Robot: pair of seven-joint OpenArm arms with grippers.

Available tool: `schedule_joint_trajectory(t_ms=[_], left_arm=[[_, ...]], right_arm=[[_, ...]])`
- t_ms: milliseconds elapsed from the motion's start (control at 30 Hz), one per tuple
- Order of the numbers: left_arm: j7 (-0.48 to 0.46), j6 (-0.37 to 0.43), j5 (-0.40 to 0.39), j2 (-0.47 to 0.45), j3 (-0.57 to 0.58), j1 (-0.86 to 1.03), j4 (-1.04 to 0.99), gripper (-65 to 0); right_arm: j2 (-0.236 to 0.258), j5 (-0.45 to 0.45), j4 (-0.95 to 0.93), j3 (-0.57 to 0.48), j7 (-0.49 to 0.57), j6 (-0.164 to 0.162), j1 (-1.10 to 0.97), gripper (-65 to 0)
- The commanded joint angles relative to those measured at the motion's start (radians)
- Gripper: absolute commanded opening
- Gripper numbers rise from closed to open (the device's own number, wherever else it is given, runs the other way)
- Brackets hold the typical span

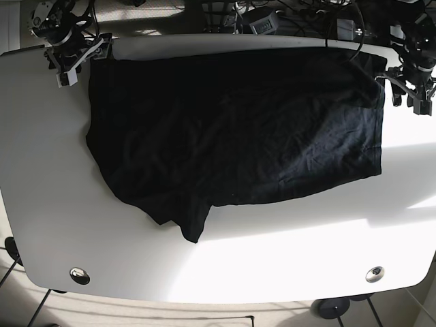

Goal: Fold the T-shirt properly

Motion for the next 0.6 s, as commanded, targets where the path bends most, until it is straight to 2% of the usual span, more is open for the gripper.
schedule_joint_trajectory(t_ms=[33, 67, 167, 200, 233, 400, 533, 600], left_arm=[[-0.017, -0.003, -0.029, -0.009, -0.019, 0.017, 0.023, -44.6], [-0.017, -0.003, -0.029, -0.009, -0.025, 0.028, 0.020, -44.6], [-0.018, -0.003, -0.027, -0.011, -0.035, 0.080, -0.052, -44.6], [-0.018, -0.003, -0.027, -0.005, -0.059, 0.085, -0.090, -44.6], [-0.018, -0.003, -0.027, -0.005, -0.068, 0.086, -0.113, -44.6], [-0.018, -0.003, -0.026, -0.005, -0.070, 0.088, -0.210, -44.7], [-0.023, -0.003, 0.032, -0.011, -0.067, 0.085, -0.270, -45.4], [-0.023, -0.003, 0.068, -0.011, -0.067, 0.085, -0.278, -49.7]], right_arm=[[0.013, 0.017, -0.005, 0.003, 0.016, 0.001, 0.000, -15.5], [0.011, 0.017, -0.012, 0.003, 0.017, 0.001, 0.000, -19.7], [0.016, 0.012, -0.051, -0.023, 0.017, 0.001, 0.019, -48.2], [0.018, 0.010, -0.059, -0.035, 0.017, 0.001, 0.020, -55.8], [0.018, 0.010, -0.059, -0.043, 0.019, 0.001, 0.020, -59.5], [0.019, 0.010, -0.053, -0.052, 0.019, 0.001, 0.020, -60.6], [0.019, 0.009, -0.053, -0.046, 0.019, 0.001, 0.017, -61.0], [0.031, 0.015, -0.051, -0.041, 0.019, 0.001, 0.000, -63.1]])
